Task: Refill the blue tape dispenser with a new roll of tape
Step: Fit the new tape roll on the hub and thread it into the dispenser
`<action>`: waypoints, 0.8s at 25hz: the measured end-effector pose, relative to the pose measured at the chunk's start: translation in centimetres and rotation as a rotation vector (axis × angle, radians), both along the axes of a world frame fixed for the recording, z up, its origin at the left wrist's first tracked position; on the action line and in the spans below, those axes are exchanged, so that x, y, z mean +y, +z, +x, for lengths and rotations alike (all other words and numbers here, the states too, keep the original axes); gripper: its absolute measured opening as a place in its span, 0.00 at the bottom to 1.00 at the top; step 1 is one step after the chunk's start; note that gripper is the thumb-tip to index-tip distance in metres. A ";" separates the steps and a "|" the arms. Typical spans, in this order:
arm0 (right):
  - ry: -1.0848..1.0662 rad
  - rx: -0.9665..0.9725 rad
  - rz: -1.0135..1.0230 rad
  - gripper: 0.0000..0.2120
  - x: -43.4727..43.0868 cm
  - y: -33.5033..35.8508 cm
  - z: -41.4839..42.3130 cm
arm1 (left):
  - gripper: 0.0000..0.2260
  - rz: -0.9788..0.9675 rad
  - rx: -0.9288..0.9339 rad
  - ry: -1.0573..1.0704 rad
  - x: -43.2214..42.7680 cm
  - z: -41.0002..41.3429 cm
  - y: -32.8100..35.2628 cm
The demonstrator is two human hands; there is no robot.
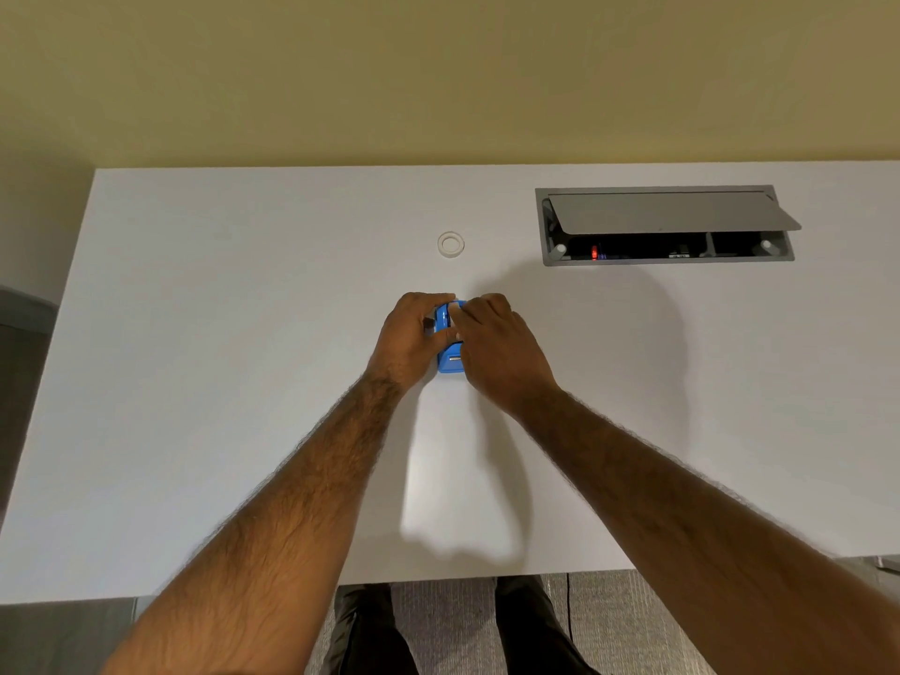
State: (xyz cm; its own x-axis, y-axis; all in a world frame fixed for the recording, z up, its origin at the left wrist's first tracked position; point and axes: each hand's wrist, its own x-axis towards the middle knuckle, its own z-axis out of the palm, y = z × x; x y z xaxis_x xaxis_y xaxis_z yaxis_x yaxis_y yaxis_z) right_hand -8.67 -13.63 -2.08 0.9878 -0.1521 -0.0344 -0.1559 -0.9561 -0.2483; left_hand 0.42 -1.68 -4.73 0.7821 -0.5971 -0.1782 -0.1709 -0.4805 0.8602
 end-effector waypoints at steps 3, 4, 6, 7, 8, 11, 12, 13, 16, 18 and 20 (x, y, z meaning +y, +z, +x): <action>0.002 -0.004 -0.027 0.16 -0.2 -0.3 -0.3 | 0.16 0.026 -0.003 -0.021 -0.3 0.2 0.3; -0.001 0.004 -0.027 0.16 -0.2 -0.3 -0.1 | 0.16 0.032 0.006 -0.012 -0.4 0.2 0.2; -0.008 0.034 -0.027 0.17 -0.1 0.0 0.3 | 0.16 0.038 0.005 -0.004 -0.5 0.2 0.1; -0.012 0.049 -0.030 0.17 -0.1 0.2 0.5 | 0.17 0.041 -0.008 -0.004 -0.5 0.2 -0.1; -0.019 0.064 -0.033 0.17 -0.1 0.4 0.8 | 0.17 0.045 -0.020 -0.002 -0.4 0.2 -0.2; -0.046 0.080 -0.025 0.13 -0.3 0.6 1.6 | 0.18 0.061 -0.029 0.004 -0.5 0.2 -0.6; -0.049 0.077 -0.017 0.12 -0.3 0.6 1.8 | 0.19 0.064 -0.032 0.005 -0.6 0.2 -0.7; -0.049 0.074 -0.008 0.12 -0.3 0.6 2.0 | 0.19 0.065 -0.038 0.002 -0.6 0.2 -0.7; -0.043 0.062 0.004 0.11 -0.5 0.5 1.9 | 0.21 0.059 -0.036 -0.017 -0.4 0.3 -0.9; -0.038 0.051 -0.006 0.11 -0.7 0.3 1.5 | 0.22 0.046 -0.011 -0.022 -0.1 0.4 -0.9; -0.022 0.019 -0.017 0.12 -0.8 0.1 1.1 | 0.20 0.027 0.006 -0.023 0.1 0.6 -0.7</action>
State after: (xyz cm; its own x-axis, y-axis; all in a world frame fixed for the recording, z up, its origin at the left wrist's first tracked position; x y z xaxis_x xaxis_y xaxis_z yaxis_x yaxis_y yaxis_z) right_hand -7.60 -14.44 -2.03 0.9833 -0.1746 -0.0508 -0.1816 -0.9564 -0.2286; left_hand 0.98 -1.57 -5.43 0.7670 -0.6098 -0.1995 -0.1770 -0.5000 0.8478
